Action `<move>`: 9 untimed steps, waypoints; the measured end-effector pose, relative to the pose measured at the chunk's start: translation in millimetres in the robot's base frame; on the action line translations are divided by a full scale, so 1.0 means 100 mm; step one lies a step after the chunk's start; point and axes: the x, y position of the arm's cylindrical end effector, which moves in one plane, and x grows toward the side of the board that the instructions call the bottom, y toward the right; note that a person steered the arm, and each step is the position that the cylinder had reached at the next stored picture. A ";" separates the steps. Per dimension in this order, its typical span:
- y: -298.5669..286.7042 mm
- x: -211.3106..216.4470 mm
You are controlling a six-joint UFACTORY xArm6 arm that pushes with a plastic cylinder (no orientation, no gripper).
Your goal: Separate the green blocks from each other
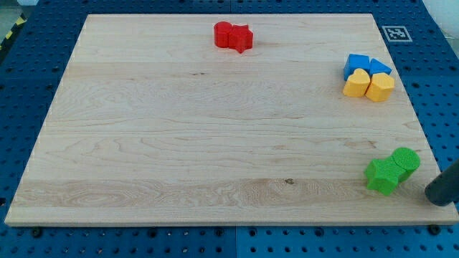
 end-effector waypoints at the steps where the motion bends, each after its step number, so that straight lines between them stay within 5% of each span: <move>1: -0.13 0.02; 5: -0.68 -0.72; 9: -0.04 -0.36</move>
